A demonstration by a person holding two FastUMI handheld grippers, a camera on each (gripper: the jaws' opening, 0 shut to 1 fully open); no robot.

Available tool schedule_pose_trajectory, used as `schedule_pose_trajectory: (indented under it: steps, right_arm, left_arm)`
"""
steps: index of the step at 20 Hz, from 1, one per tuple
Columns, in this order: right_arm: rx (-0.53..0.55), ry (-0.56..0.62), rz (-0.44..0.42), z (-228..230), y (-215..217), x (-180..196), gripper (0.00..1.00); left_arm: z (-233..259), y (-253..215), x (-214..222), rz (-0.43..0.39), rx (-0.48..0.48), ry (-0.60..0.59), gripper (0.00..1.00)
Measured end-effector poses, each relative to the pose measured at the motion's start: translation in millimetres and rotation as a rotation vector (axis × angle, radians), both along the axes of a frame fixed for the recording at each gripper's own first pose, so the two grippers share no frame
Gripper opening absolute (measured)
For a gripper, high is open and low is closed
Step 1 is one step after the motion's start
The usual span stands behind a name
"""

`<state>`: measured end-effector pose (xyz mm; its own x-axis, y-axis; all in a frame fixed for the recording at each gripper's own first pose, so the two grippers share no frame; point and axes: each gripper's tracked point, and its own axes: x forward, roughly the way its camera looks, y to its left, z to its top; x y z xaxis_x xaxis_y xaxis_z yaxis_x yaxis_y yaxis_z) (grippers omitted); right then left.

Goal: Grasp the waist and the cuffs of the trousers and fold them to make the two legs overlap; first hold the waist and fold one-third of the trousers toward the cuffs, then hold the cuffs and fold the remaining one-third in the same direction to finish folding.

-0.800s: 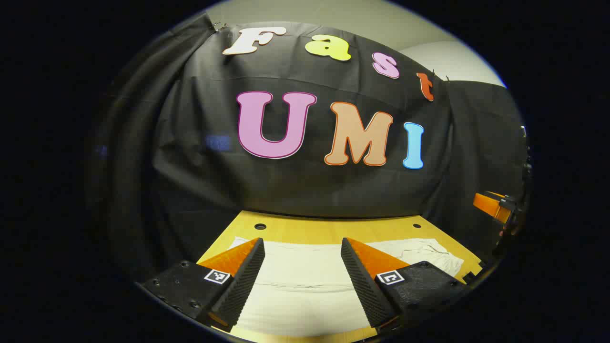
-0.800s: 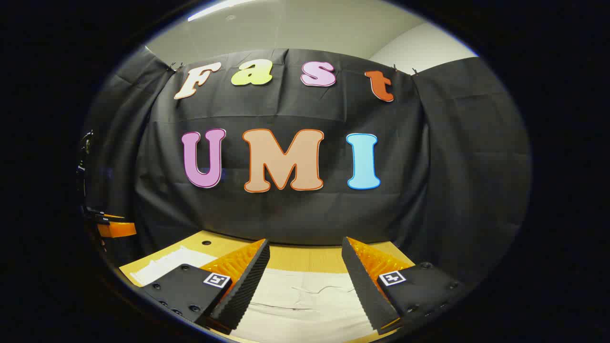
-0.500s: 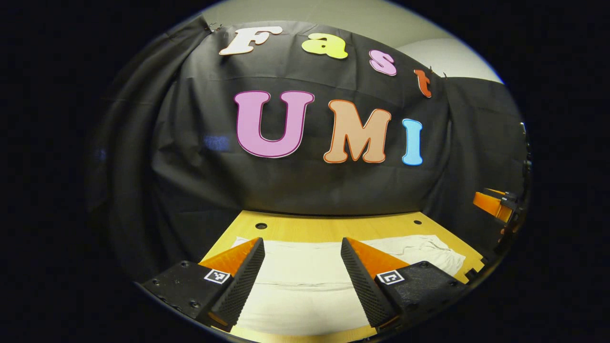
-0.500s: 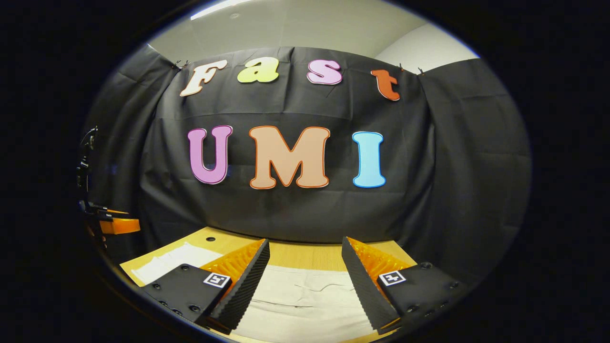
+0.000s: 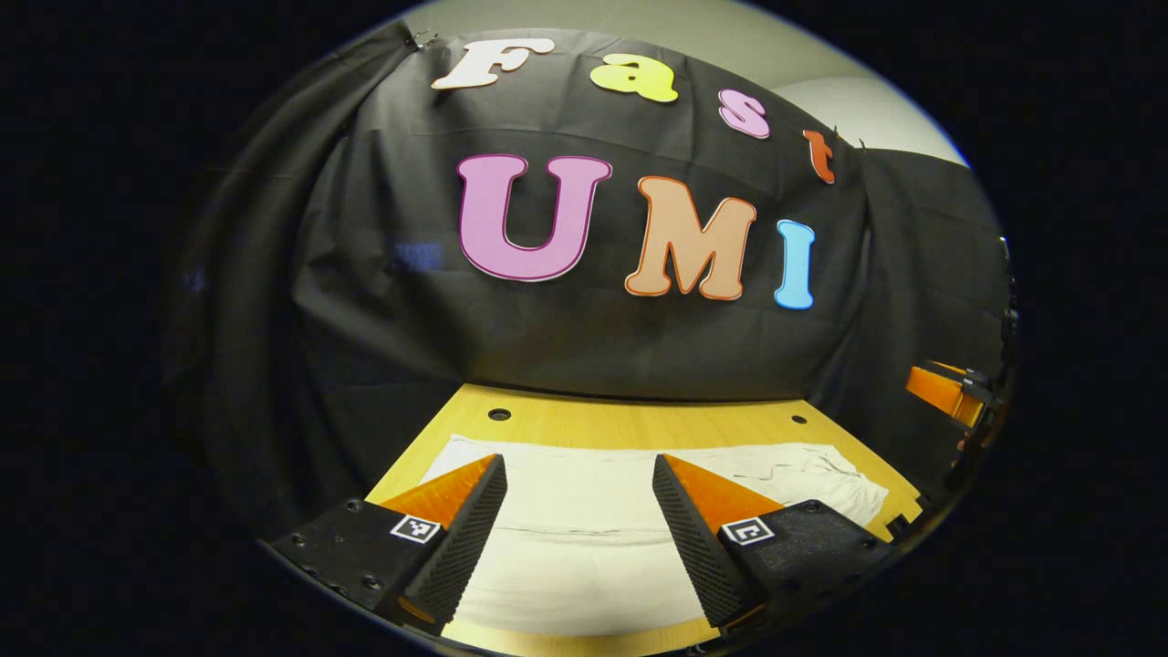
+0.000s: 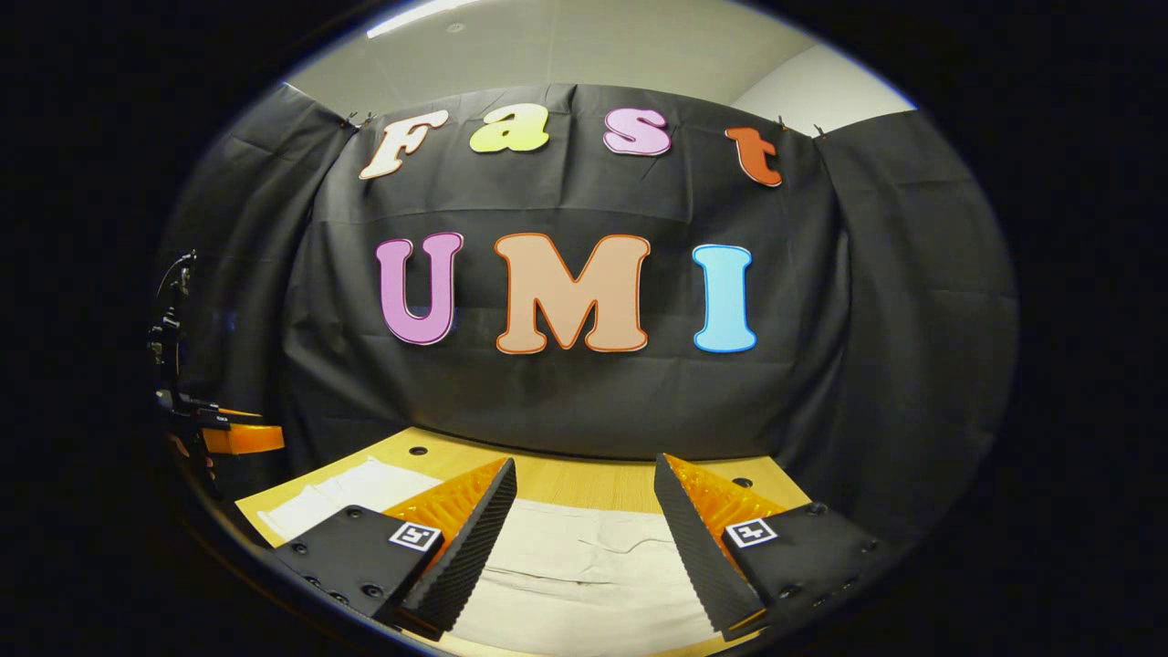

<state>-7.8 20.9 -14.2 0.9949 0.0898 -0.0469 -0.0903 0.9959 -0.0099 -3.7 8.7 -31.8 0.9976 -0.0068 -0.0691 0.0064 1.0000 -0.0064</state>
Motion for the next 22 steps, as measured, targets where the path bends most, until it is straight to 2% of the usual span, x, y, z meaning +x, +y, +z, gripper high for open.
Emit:
schedule_pose_trajectory:
  steps: [6,9,18,21,22]
  right_arm:
    - [-0.017,0.048,0.013,-15,-4,-4,0.97]
    - [-0.021,0.071,-0.001,-22,-11,-9,0.97]
    - [-0.034,0.138,-0.06,-45,-31,-23,0.97]
    - [-0.047,0.151,-0.077,-50,-38,-27,0.97]
    - [-0.052,0.154,-0.087,-51,-40,-28,0.97]
  left_arm:
    - [-55,-2,-16,-0.126,0.056,0.165,0.95]
    - [-91,6,-27,-0.199,0.129,0.281,0.95]
    - [-201,58,-75,-0.422,0.427,0.69,0.95]
    - [-236,81,-74,-0.454,0.479,0.815,0.95]
    - [-246,89,-73,-0.465,0.486,0.851,0.92]
